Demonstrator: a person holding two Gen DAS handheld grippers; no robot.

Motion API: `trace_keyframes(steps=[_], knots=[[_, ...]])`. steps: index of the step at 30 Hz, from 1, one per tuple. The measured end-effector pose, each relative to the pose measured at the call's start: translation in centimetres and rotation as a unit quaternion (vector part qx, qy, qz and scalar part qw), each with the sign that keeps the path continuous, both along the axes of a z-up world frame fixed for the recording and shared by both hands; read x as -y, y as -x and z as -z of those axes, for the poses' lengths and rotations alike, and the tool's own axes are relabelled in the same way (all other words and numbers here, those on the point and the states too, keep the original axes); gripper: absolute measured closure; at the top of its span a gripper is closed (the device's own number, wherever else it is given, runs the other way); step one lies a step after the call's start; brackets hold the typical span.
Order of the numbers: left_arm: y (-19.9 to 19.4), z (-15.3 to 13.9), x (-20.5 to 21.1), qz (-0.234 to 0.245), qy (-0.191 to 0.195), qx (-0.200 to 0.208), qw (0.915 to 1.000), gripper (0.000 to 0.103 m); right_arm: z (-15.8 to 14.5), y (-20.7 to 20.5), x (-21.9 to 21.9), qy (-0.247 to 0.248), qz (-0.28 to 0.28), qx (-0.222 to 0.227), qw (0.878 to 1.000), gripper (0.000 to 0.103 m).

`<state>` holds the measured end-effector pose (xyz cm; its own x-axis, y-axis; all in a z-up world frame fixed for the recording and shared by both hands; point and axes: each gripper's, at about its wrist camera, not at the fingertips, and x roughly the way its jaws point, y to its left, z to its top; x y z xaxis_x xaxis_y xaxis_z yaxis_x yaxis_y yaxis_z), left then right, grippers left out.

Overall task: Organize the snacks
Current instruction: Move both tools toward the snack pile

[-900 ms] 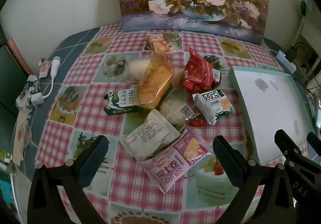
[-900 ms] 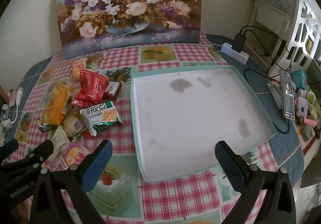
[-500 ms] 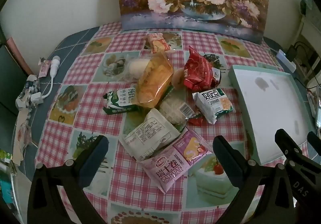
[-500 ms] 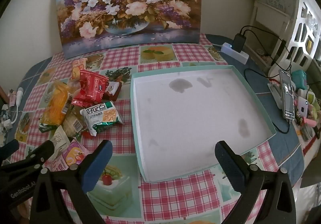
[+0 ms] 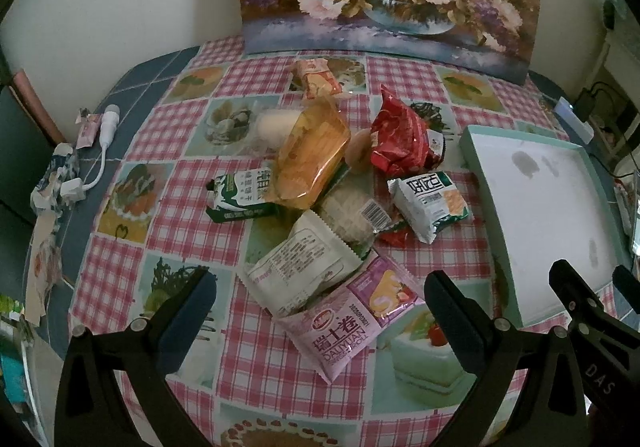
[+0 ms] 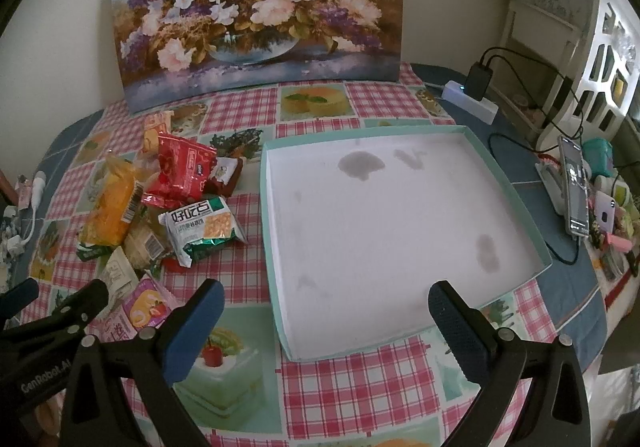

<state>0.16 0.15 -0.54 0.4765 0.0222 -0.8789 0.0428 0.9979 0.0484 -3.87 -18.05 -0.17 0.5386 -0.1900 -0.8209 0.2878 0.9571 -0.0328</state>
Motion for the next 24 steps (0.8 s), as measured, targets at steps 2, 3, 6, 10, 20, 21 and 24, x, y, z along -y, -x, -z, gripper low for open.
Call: trace_keyframes(steps=[2,3,6,10,20,21,24], knots=[[-0.03,0.03,-0.05,-0.001,0.0,-0.002,1.0,0.0,0.02,0.04,-0.04,0.0,0.0,0.0,1.0,0.0],[-0.06,0.06,-0.08,-0.001,0.0,-0.002,1.0,0.0,0.0,0.09,-0.05,0.0,0.0,0.0,1.0,0.0],[-0.17,0.12,-0.15,-0.004,0.0,-0.005,1.0,0.0,-0.06,0.06,-0.03,0.0,0.0,-0.001,1.0,0.0],[-0.27,0.31,-0.33,-0.012,0.0,-0.011,0.9999,0.0,0.11,-0.04,-0.09,0.0,0.0,-0.003,1.0,0.0],[-0.33,0.64,-0.71,-0.019,0.0,-0.016,0.9997,0.0,0.21,-0.02,-0.07,0.0,0.001,-0.005,1.0,0.0],[-0.37,0.67,-0.75,-0.02,0.0,-0.017,0.9997,0.0,0.22,0.0,-0.07,0.0,0.001,-0.005,1.0,0.0],[-0.45,0.77,-0.92,-0.024,0.0,-0.019,0.9995,0.0,0.17,-0.05,-0.05,0.0,0.001,-0.005,1.0,0.0]])
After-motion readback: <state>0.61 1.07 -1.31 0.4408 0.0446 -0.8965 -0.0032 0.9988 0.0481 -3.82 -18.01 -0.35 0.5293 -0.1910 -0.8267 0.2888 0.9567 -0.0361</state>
